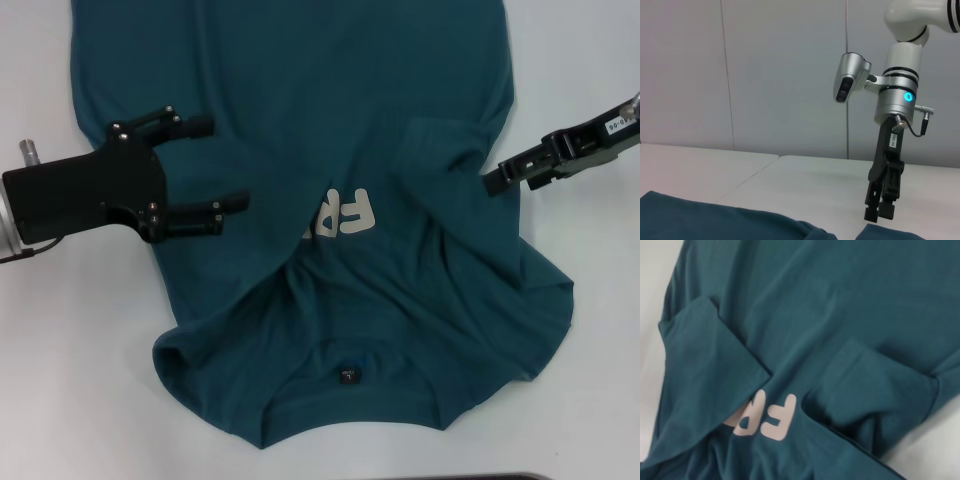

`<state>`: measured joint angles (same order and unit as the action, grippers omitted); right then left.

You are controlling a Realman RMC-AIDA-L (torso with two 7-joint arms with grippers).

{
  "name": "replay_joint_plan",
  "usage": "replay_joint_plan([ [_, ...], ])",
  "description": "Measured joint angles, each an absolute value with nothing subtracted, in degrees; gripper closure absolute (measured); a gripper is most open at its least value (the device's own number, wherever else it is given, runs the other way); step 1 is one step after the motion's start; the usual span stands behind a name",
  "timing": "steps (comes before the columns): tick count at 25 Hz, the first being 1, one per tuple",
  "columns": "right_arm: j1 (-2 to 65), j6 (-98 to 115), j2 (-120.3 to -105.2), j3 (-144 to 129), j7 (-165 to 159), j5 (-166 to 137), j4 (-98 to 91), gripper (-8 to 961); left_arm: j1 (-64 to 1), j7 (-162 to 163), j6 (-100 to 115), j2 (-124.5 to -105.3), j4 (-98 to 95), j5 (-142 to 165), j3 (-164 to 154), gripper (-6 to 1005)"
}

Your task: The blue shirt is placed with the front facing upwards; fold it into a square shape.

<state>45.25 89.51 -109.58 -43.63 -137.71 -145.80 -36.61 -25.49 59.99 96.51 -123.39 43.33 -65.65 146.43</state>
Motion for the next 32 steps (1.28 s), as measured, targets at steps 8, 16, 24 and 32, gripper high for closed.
replay_joint_plan([
  [8, 45.77, 87.46, -110.22, -43.67, -137.62, -146.52, -34.19, 70, -25.35, 59.99, 96.83, -123.56, 43.33, -65.65, 146.42, 94],
  [16, 46.05, 87.82, -110.86, -43.41, -137.33, -145.82, -34.10, 81, -25.26, 60.02, 96.98, -123.61, 43.77, -65.69, 146.43, 95],
  [24, 46.06, 88.83, -110.84, -43.62, -136.69, -144.02, -34.10, 93, -25.14, 60.03, 97.60, -123.66, 44.12, -65.73, 146.49, 95],
  [32, 46.31, 88.73, -111.20, -43.68, -136.49, -144.25, -34.10, 407, -25.07, 60.24, 97.76, -123.66, 44.56, -65.77, 146.52, 95],
])
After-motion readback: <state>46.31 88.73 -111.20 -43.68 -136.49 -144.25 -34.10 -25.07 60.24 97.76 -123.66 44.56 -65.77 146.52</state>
